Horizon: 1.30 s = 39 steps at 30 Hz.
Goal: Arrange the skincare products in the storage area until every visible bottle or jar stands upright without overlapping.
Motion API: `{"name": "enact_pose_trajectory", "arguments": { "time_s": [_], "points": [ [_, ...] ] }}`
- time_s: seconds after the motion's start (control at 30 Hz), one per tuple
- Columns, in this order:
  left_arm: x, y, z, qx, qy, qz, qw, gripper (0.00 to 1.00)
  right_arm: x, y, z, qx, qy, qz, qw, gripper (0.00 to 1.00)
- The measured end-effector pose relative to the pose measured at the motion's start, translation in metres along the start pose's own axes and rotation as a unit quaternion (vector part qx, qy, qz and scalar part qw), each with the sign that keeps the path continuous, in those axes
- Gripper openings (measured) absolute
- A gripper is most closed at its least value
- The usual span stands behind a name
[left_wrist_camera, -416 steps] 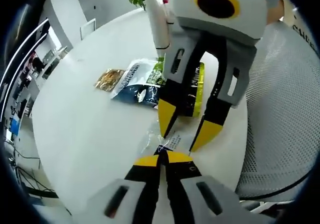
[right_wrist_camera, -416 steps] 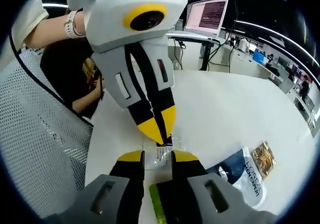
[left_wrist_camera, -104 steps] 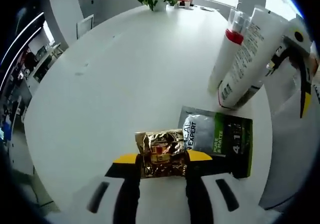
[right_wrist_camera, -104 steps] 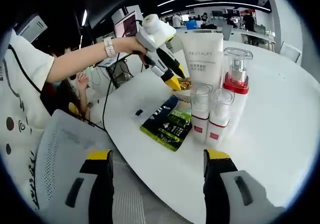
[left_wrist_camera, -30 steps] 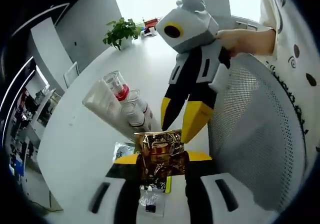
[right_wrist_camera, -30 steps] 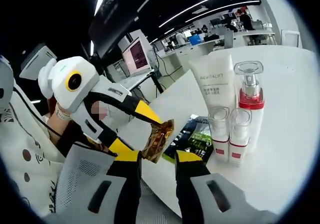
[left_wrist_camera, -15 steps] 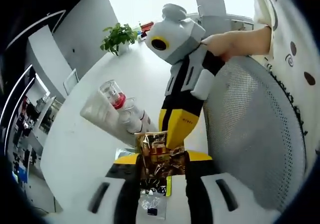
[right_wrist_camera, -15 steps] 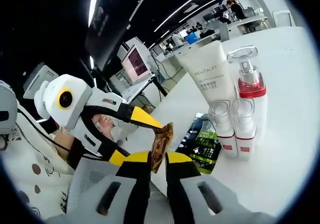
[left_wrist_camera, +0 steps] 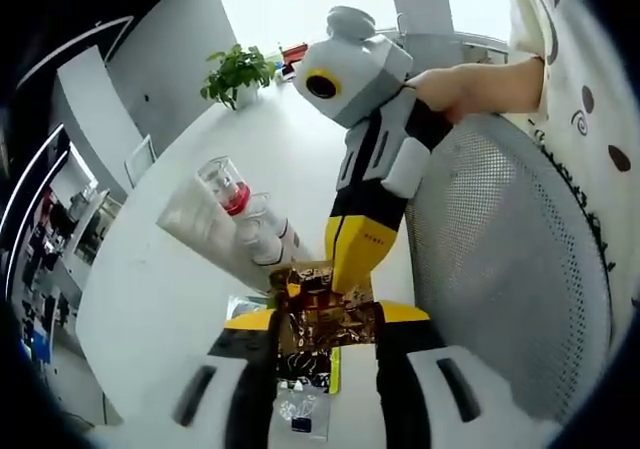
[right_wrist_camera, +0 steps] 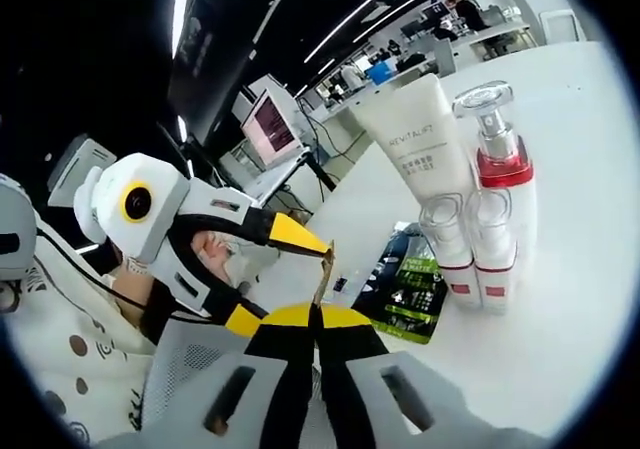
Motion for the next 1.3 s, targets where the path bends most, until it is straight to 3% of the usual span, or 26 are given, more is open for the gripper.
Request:
{"name": "enact_pose_trajectory", "arguments": {
  "time_s": [0.2,0.5,0.6,0.83,1.1,1.3],
  "points": [
    [0.006,-0.005,-0.004,-0.002,-0.008,-0.002,1.0000,0.35,-0.002,-0.001,-0.002,0.005,-0.027,0.003,0.9996,0.01],
    [0.013,-0.015,-0.013,-0.009,-0.029,0.005,0.9995,0.25,0.003,0.008,-0.013,-0.003,-0.117,-0.034,0.9925,0.01],
    [0.015,-0.017,-0.015,-0.010,-0.032,0.003,0.9994,0.19,0.004,0.011,-0.014,-0.005,-0.151,-0.052,0.9872,0.01],
    [0.018,-0.019,-0.012,0.012,-0.037,0.006,0.9992,0.14,0.001,0.013,-0.015,-0.017,-0.218,-0.072,0.9732,0.01],
    [0.023,-0.020,-0.007,0.036,-0.048,0.012,0.9981,0.08,0.002,0.016,-0.019,-0.035,-0.268,-0.099,0.9575,0.01],
    [0.029,-0.022,-0.004,0.048,-0.057,0.012,0.9971,0.05,0.004,0.019,-0.020,-0.040,-0.279,-0.117,0.9522,0.01]
  ]
}}
Point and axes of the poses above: the point that each gripper's makers call its tool centre point, and the gripper's own axes: y roughly forward along the fingers, z roughly to its right, x roughly out of its underside, the point moved 3 cm from there along -y, roughly backward along the fingers, and after that the axes turned 1 degree about -z, right-handed, at the moved point
